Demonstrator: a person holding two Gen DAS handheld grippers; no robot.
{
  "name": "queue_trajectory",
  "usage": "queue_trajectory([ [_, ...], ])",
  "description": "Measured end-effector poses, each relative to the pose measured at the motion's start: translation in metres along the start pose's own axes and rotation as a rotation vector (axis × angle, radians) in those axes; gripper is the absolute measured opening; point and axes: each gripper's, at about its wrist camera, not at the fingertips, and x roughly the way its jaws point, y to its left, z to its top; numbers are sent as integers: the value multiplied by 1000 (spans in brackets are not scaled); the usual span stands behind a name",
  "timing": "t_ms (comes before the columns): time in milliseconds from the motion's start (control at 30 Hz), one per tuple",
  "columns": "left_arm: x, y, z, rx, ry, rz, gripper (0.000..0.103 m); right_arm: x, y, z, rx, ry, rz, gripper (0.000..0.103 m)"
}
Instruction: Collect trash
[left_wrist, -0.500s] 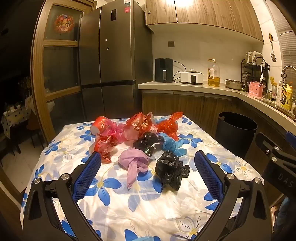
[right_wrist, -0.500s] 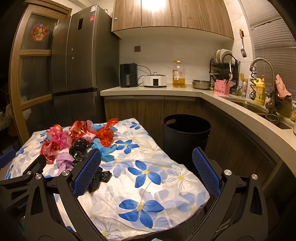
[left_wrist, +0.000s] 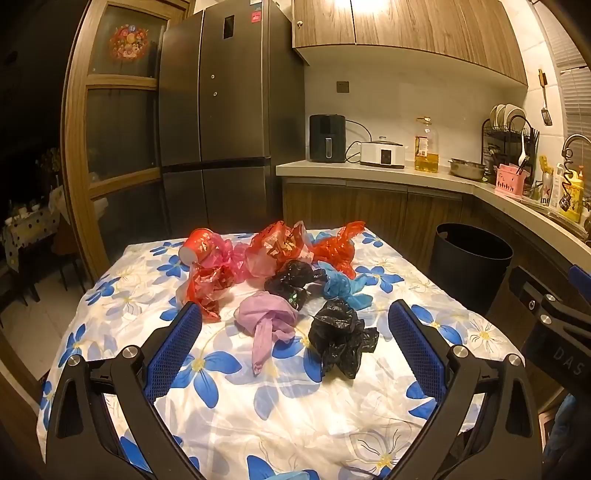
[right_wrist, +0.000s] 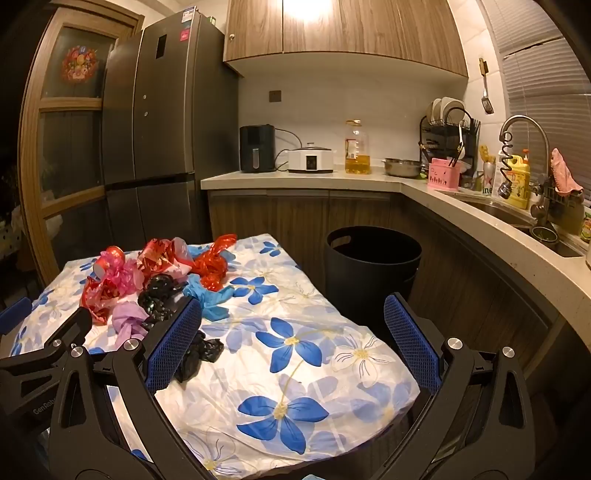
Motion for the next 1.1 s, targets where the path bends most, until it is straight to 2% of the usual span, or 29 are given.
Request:
queue_trajectory([
  [1100, 2, 2, -1, -17, 5, -9, 97, -1, -1, -2, -1, 1, 0, 98],
])
